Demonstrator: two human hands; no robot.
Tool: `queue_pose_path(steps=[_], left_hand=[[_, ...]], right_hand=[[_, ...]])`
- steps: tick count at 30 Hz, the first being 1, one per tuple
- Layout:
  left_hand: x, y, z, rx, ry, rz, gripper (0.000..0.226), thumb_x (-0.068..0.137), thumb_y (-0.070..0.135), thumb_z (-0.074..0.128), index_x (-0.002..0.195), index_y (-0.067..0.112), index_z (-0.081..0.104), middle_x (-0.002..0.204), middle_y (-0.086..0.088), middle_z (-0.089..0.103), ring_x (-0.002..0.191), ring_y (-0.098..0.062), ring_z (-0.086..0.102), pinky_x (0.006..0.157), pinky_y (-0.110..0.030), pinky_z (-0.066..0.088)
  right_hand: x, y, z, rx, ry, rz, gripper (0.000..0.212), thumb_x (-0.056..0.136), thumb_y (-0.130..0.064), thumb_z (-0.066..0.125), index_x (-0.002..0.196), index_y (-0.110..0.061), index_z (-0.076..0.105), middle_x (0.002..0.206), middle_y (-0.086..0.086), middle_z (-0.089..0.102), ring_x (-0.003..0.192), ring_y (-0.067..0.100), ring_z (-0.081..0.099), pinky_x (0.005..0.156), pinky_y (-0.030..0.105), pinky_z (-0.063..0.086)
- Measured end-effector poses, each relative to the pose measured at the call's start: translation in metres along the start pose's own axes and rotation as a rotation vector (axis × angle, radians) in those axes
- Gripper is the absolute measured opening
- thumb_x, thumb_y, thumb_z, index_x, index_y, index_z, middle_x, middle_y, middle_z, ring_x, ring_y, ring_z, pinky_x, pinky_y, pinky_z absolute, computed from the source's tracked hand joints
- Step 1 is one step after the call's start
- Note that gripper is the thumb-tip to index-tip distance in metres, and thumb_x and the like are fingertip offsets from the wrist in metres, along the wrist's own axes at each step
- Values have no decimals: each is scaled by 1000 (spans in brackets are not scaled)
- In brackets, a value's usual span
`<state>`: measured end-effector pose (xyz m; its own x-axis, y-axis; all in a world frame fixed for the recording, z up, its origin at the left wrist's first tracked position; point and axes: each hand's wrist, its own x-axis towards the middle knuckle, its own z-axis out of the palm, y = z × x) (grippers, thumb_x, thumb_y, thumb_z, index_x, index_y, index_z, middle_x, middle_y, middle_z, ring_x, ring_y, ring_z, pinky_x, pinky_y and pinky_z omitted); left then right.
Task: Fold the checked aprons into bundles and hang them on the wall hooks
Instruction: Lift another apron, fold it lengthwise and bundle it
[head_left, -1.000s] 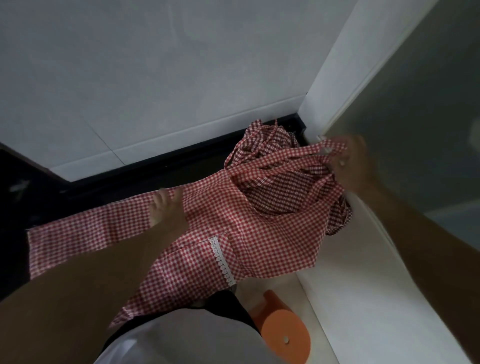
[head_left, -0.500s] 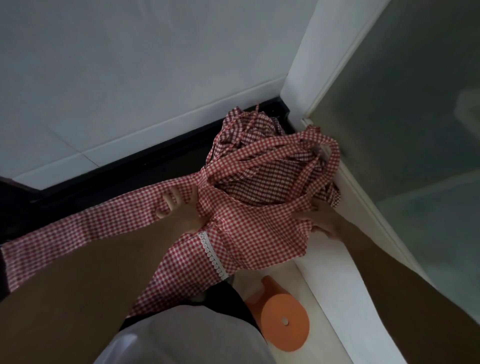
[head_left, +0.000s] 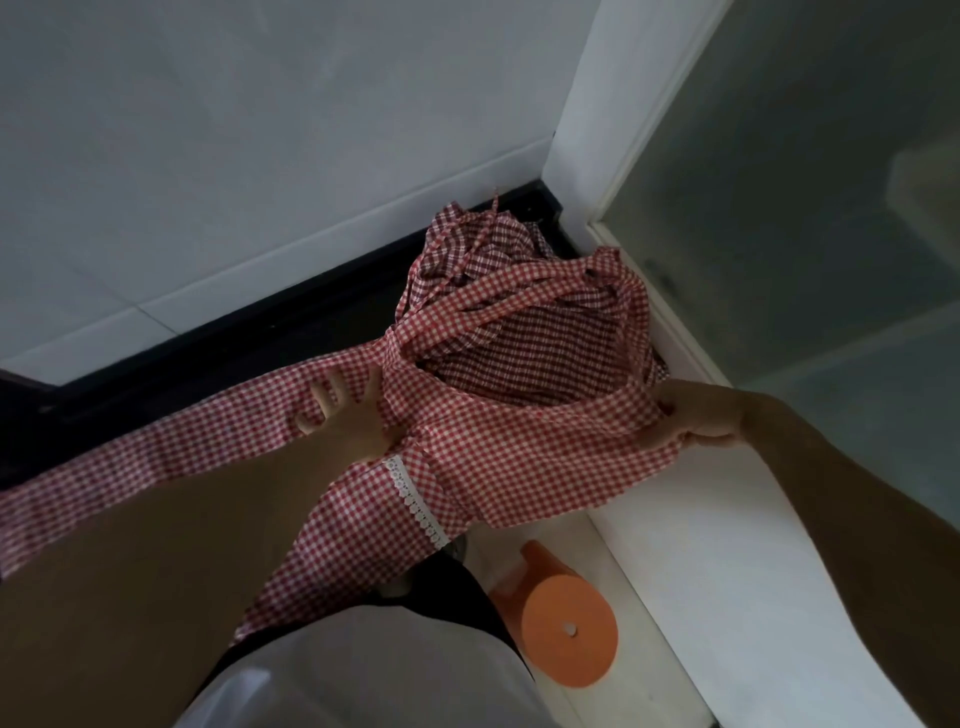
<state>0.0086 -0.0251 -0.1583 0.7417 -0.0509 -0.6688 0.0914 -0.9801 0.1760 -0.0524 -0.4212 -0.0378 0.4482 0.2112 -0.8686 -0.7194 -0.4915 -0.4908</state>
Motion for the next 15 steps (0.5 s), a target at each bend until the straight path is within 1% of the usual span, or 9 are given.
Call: queue_pose_path(steps=[2,5,6,8,10,12,13,14,15], left_hand=[[-4,0,-1,-12,-6,-2,102,88,63,59,156,36,-12,164,-17,-10,150,-43,2,118,-57,12],[-9,1,-2,11,4,2,101,88,66,56,156,36,-13,164,-16,-13,150,-42,-2,119,-57,10],[-8,1,-3,22,-7,-5,102,87,68,56,155,37,-15,163,-16,-17,150,-43,-6,119,-59,8],[-6,2,-6,31,-63,-57,107,82,76,54,151,43,-21,160,-14,-30,148,-43,-17,116,-66,2],[-4,2,-8,35,-100,-92,109,78,80,53,149,46,-24,156,-12,-37,146,-43,-23,113,-71,0],[-3,2,-8,35,-107,-87,107,80,79,52,149,46,-23,156,-12,-38,146,-43,-24,114,-72,1],[-4,2,-8,32,-106,-82,105,82,77,51,150,45,-22,156,-12,-37,146,-43,-24,114,-72,1],[-5,2,-9,33,-103,-79,104,83,76,52,150,45,-22,156,-12,-37,146,-43,-24,114,-72,2],[-5,2,-8,37,-101,-79,104,83,76,52,150,45,-22,157,-12,-37,146,-43,-24,114,-72,2]], right_hand=[[1,0,4,-121,22,75,41,81,3,71,110,-23,61,122,0,62,108,17,59,92,30,50],[4,2,5,-178,53,104,31,82,2,72,104,-19,65,118,5,65,105,20,61,98,35,49],[4,3,1,-169,121,72,28,81,0,74,101,-19,68,113,3,67,101,20,62,95,36,50],[1,4,-10,-185,350,-39,24,76,-5,81,97,-14,75,104,0,70,91,17,64,90,36,51],[1,12,-19,-228,637,-99,31,70,-8,87,100,-5,77,101,3,69,84,12,62,85,26,47],[7,26,-18,-261,846,-183,32,67,-1,89,95,5,73,101,16,71,86,21,62,70,14,43],[12,34,-14,-256,908,-215,35,66,3,89,96,6,70,103,23,70,90,26,64,67,15,42],[18,41,-9,-190,943,-247,44,65,5,88,103,6,66,107,25,67,96,32,65,70,19,43],[23,46,-4,-47,937,-270,57,66,8,86,116,4,59,114,22,63,101,34,64,74,27,47]])
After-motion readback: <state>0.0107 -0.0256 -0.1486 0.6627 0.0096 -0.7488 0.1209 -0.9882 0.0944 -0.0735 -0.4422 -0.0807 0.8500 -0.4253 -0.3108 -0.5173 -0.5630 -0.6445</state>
